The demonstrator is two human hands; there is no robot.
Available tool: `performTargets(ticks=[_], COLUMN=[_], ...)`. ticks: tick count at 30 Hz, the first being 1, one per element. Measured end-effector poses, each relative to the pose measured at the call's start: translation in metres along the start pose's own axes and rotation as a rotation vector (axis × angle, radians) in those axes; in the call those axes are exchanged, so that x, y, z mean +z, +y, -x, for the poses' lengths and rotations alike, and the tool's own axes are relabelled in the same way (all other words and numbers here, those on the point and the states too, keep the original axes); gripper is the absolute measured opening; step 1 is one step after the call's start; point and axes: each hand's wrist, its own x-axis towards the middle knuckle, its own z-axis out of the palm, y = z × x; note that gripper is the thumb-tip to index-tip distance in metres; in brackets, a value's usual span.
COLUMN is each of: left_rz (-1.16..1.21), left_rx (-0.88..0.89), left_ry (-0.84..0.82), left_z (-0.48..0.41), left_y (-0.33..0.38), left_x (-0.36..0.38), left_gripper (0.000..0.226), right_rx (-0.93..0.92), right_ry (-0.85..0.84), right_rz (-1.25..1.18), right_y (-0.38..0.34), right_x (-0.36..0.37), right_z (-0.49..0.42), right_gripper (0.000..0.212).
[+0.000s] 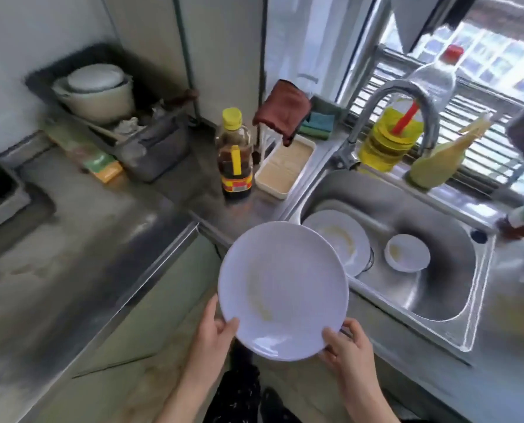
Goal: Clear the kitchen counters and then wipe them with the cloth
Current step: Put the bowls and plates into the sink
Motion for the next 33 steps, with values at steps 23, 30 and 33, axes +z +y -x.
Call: performTargets(ticks=[23,30,33], left_rz=[-1.206,-1.213,-1.213], left_rx=[0.042,0.019,-0.002], left_ry=[-0.059,-0.082,-0.080], left_z=[-0.174,-0.177,-0.177], left_y=[0.032,0.024,0.024], left_x=[0.166,0.162,0.163], left_gripper=[0.069,0.071,0.072], right_rx=[0.083,0.138,0.160], right_ry=[0.281,0.155,0.135], right_rz=[-0.097,-0.037,-0.024], right_y=[-0.056,-0.031,-0.022], right_x=[-0.094,-0.097,-0.100], right_z=[-0.266,-0.307,-0.317], right_gripper=[0.023,0.021,0.025])
